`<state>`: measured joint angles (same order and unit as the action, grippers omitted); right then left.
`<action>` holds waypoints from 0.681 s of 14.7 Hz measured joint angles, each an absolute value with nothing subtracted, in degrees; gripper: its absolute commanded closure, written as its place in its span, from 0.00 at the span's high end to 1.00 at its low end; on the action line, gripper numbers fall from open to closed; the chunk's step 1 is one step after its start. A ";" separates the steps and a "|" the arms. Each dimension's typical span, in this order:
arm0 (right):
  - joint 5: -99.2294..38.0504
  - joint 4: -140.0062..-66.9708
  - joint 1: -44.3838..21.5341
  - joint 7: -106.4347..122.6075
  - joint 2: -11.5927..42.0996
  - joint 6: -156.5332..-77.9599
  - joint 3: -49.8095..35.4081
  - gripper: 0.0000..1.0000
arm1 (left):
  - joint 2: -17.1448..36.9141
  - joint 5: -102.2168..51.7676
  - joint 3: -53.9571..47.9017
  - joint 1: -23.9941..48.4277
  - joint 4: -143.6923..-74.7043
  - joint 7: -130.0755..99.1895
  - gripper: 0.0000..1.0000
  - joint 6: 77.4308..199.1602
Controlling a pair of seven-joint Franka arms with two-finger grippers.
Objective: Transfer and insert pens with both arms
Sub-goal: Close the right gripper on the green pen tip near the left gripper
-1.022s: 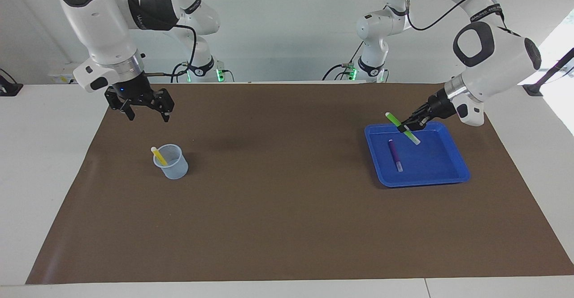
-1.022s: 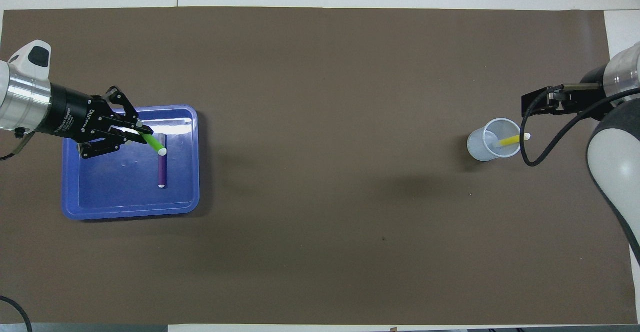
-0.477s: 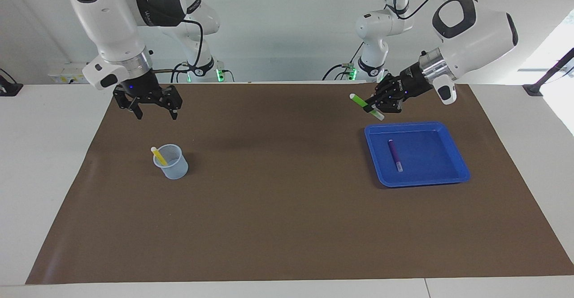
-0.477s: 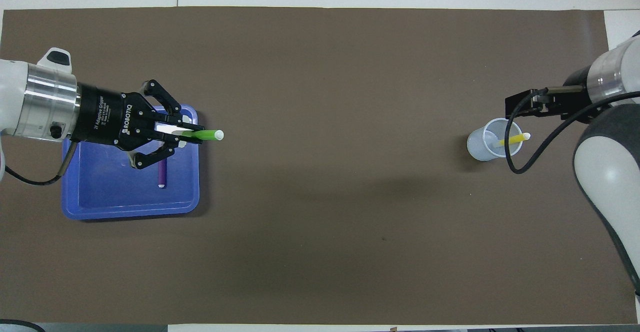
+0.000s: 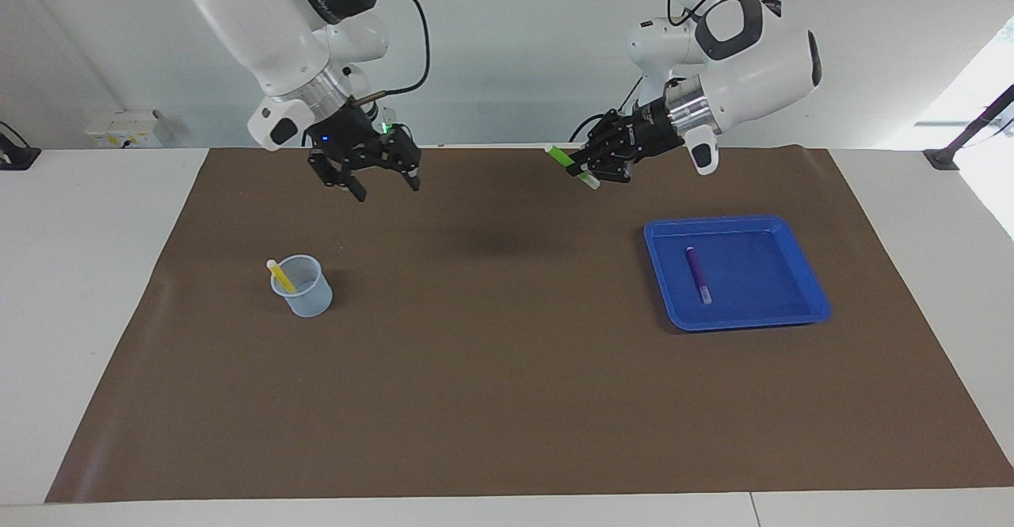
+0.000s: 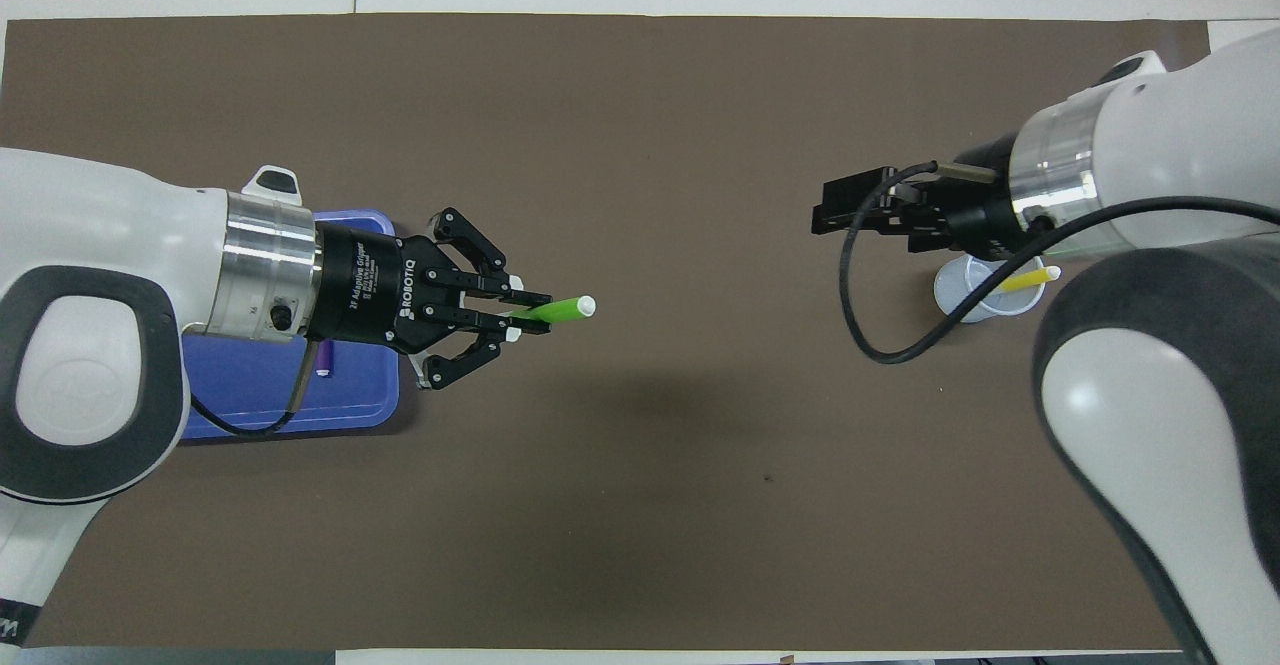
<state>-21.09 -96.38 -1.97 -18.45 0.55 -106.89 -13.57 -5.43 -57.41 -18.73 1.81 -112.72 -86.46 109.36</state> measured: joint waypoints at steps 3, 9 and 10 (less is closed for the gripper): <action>-21.78 -96.42 -2.17 -25.44 0.57 -111.65 -20.18 1.00 | -7.85 -61.76 -18.74 5.14 -117.71 -86.50 0.00 116.03; -21.78 -96.46 -2.69 -28.99 0.59 -114.08 -25.60 1.00 | -10.03 -65.59 -18.53 7.05 -121.20 -86.54 0.00 120.57; -21.78 -96.46 -2.69 -28.99 0.59 -114.09 -26.10 1.00 | -10.03 -65.81 -18.47 7.05 -121.20 -86.55 0.00 120.73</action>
<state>-21.78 -96.46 -2.69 -28.99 0.59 -114.09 -26.10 -10.03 -65.81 -18.47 7.05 -121.20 -86.55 120.73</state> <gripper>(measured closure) 0.000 0.833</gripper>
